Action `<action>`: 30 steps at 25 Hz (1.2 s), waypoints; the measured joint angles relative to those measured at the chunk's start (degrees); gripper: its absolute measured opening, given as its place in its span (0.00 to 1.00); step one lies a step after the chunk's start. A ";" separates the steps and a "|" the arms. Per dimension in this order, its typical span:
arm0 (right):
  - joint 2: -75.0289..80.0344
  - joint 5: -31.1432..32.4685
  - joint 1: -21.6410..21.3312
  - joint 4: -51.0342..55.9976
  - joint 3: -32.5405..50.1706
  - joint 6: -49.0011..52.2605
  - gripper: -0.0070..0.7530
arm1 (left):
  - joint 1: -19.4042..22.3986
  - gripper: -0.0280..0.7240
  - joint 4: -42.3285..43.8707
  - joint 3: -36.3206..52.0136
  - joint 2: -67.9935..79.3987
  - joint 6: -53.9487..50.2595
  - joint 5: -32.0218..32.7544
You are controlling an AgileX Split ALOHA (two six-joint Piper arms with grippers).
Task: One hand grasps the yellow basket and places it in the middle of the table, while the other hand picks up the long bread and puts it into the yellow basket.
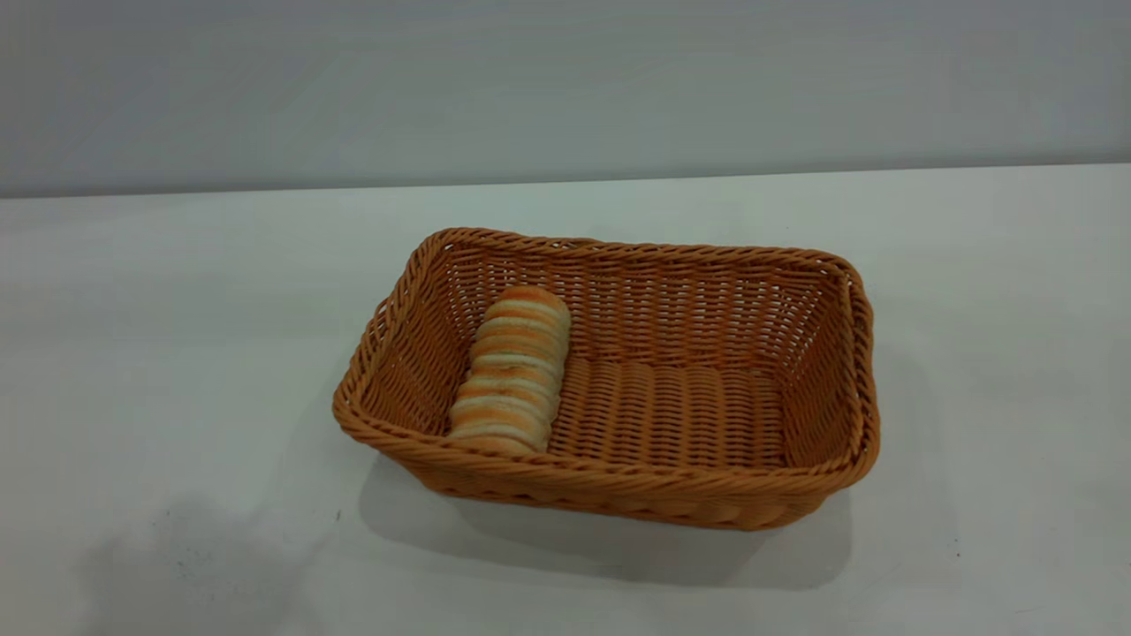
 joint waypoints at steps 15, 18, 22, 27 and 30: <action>-18.41 1.99 0.00 -0.65 16.76 1.62 0.77 | 0.18 0.72 2.02 0.20 -28.61 -1.44 32.31; -21.60 2.12 0.00 -1.33 18.40 1.98 0.77 | 0.18 0.72 2.04 1.46 -33.61 -1.44 32.31; -24.57 2.11 0.00 -3.94 20.70 3.75 0.77 | 0.18 0.72 2.04 7.45 -40.25 -1.71 32.31; -27.18 2.16 0.00 -6.24 23.02 5.76 0.77 | 0.18 0.72 2.90 16.62 -46.79 -2.14 32.31; -28.70 2.10 0.00 -7.13 24.73 6.72 0.77 | 0.18 0.72 4.32 20.78 -50.15 -3.64 32.27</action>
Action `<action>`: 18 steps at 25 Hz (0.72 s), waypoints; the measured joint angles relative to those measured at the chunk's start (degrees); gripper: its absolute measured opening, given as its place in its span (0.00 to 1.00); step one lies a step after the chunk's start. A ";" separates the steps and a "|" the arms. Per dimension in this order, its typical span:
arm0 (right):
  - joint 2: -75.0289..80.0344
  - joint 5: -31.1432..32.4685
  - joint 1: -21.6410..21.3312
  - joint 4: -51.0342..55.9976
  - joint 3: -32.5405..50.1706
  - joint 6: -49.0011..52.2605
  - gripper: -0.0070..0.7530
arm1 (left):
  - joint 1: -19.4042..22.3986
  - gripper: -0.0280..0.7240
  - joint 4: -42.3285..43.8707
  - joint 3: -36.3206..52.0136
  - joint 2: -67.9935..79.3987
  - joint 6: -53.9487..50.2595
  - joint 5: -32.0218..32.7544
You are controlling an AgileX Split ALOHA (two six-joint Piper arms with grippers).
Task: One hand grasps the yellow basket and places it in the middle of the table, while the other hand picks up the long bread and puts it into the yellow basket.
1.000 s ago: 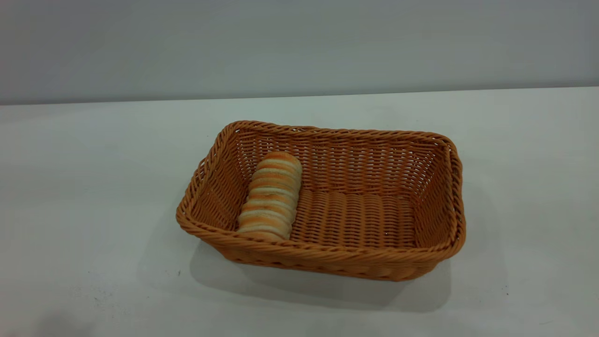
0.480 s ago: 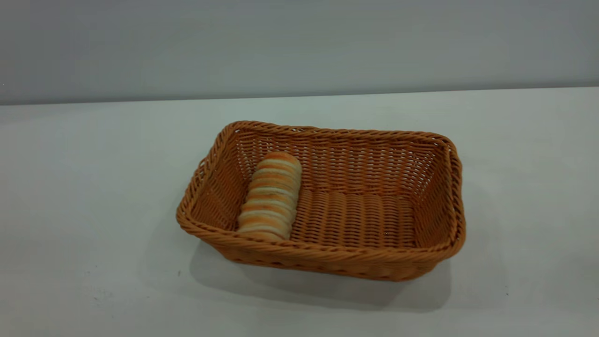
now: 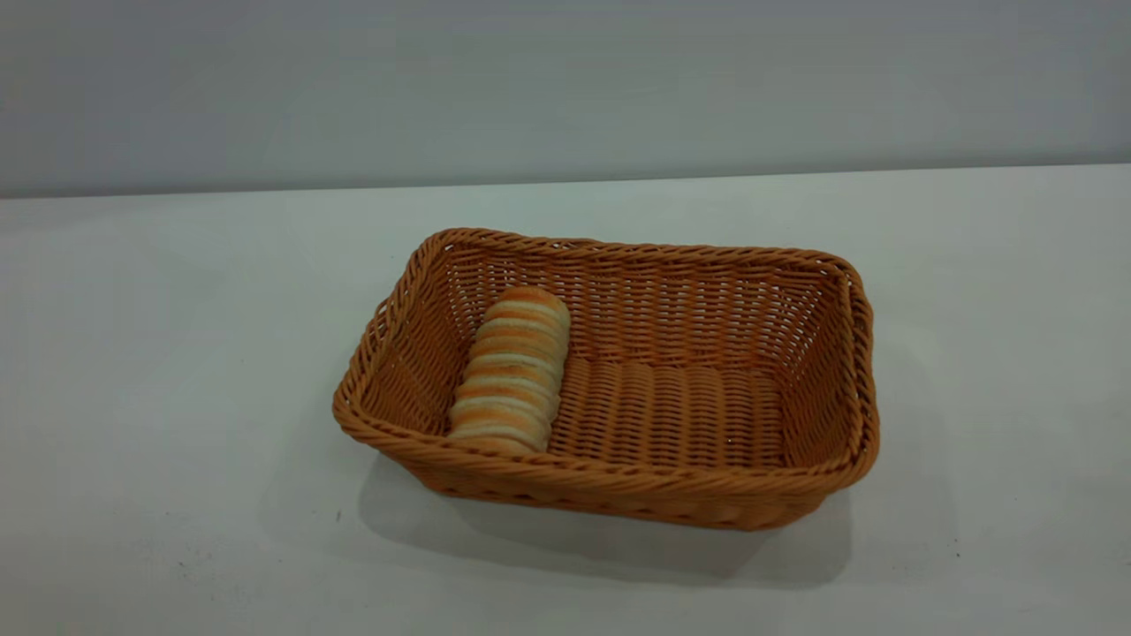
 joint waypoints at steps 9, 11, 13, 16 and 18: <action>-1.87 0.31 0.00 -3.21 2.28 1.33 0.77 | 0.00 0.72 4.51 2.46 -4.94 -1.08 -1.84; -1.87 0.42 0.00 -4.41 2.42 2.56 0.77 | 0.00 0.72 5.62 2.95 -4.94 -2.11 -1.70; -1.87 0.42 0.00 -5.50 2.53 4.47 0.77 | 0.00 0.72 6.38 3.01 -4.94 -3.04 -1.70; -1.87 0.46 0.00 -6.06 2.79 5.91 0.77 | 0.00 0.72 6.79 3.06 -4.94 -3.55 -1.70; -1.87 0.53 0.00 -6.17 2.79 5.98 0.77 | 0.00 0.72 6.84 3.07 -4.94 -3.60 -1.75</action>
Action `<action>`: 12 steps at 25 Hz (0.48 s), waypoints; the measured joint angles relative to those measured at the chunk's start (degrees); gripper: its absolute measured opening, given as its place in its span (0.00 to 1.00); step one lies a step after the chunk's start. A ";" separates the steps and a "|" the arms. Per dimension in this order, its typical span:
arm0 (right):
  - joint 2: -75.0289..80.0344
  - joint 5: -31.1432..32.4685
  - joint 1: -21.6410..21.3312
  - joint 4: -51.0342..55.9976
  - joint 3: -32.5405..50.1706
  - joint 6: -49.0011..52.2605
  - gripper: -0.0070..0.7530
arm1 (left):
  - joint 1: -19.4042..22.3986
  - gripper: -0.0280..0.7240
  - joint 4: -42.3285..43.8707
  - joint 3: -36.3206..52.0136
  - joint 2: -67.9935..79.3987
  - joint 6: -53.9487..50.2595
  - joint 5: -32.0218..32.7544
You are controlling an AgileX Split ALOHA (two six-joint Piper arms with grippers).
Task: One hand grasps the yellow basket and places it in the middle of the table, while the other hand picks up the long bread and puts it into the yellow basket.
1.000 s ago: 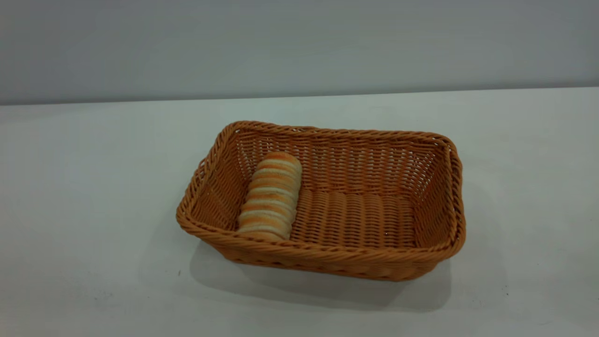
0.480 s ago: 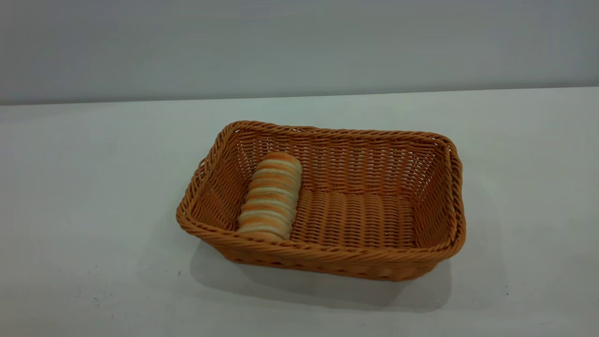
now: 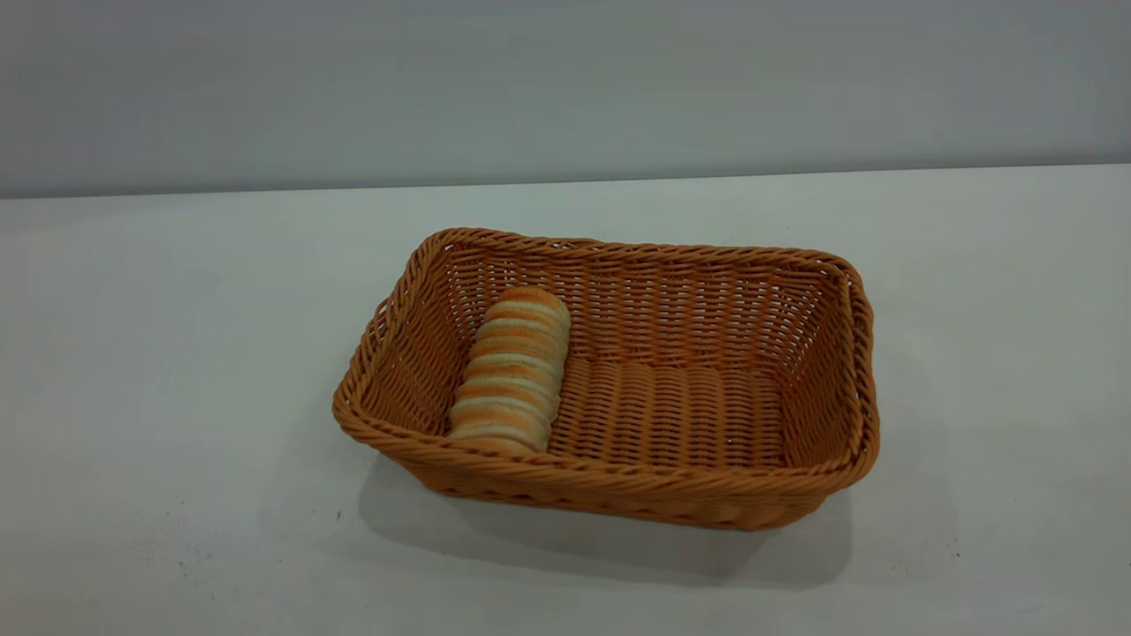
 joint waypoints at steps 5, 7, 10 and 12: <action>0.00 0.00 0.00 -0.06 0.00 0.18 0.77 | 0.00 0.72 0.00 0.00 0.00 -0.15 0.00; 0.00 0.00 0.00 -0.06 0.00 0.18 0.77 | 0.00 0.72 0.00 0.00 0.00 -0.15 0.00; 0.00 0.00 0.00 -0.06 0.00 0.18 0.77 | 0.00 0.72 0.00 0.00 0.00 -0.15 0.00; 0.00 0.00 0.00 -0.06 0.00 0.31 0.77 | 0.00 0.72 0.00 0.00 0.00 -0.15 0.00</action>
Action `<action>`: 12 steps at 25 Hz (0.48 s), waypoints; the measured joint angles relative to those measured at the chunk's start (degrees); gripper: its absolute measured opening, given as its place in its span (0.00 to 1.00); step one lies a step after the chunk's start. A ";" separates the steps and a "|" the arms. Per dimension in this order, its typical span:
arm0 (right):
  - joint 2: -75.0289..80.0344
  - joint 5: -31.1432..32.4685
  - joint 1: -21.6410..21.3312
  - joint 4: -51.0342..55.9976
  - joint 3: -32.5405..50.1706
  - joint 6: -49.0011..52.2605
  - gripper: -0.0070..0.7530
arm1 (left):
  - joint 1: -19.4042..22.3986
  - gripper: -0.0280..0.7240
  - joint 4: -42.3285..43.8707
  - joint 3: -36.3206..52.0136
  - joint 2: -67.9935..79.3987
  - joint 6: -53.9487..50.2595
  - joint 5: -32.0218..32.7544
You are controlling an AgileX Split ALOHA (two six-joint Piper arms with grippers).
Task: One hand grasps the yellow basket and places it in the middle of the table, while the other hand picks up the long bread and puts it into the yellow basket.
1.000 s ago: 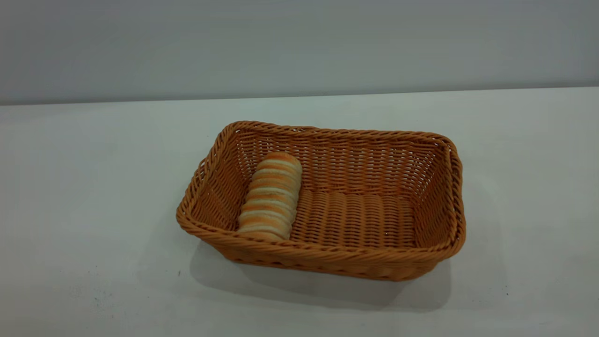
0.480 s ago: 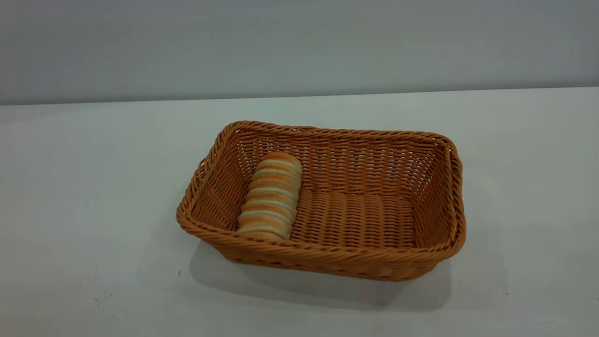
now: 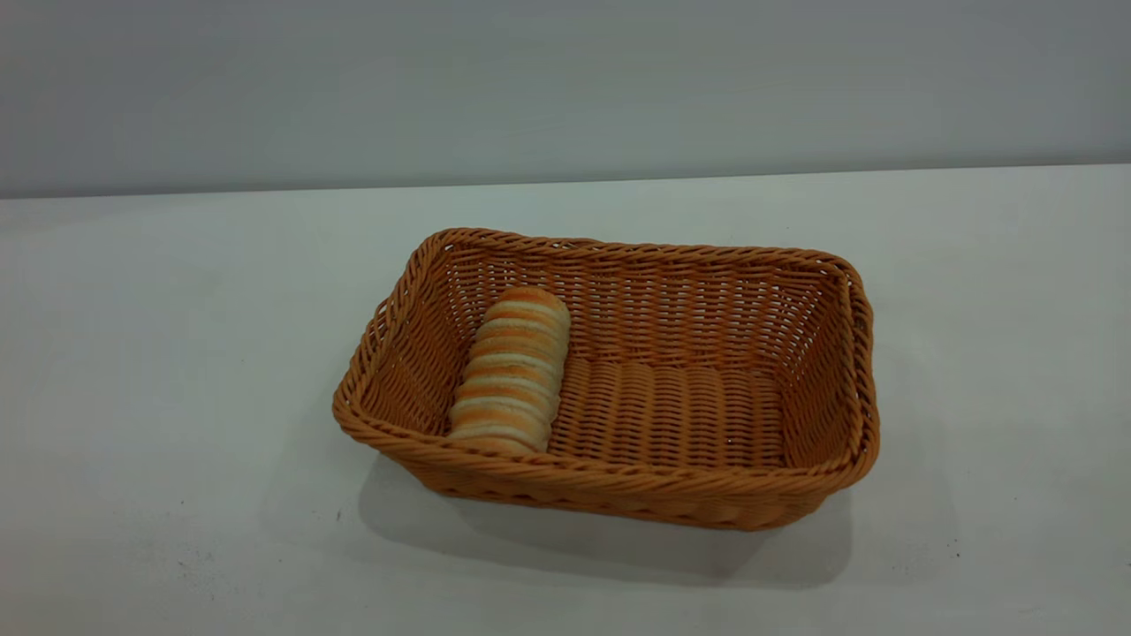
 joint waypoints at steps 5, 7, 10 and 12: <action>0.00 0.00 0.00 0.11 0.00 0.02 0.77 | 0.00 0.72 0.00 0.00 0.00 -0.09 0.00; 0.00 0.00 0.00 0.24 0.00 0.02 0.77 | 0.00 0.72 0.00 0.00 0.00 -0.09 0.00; 0.00 0.02 0.00 0.31 0.00 0.02 0.77 | 0.00 0.72 0.00 0.00 0.00 -0.09 0.00; 0.00 0.02 0.00 0.36 0.00 0.02 0.77 | 0.00 0.72 0.00 0.00 0.00 -0.16 0.00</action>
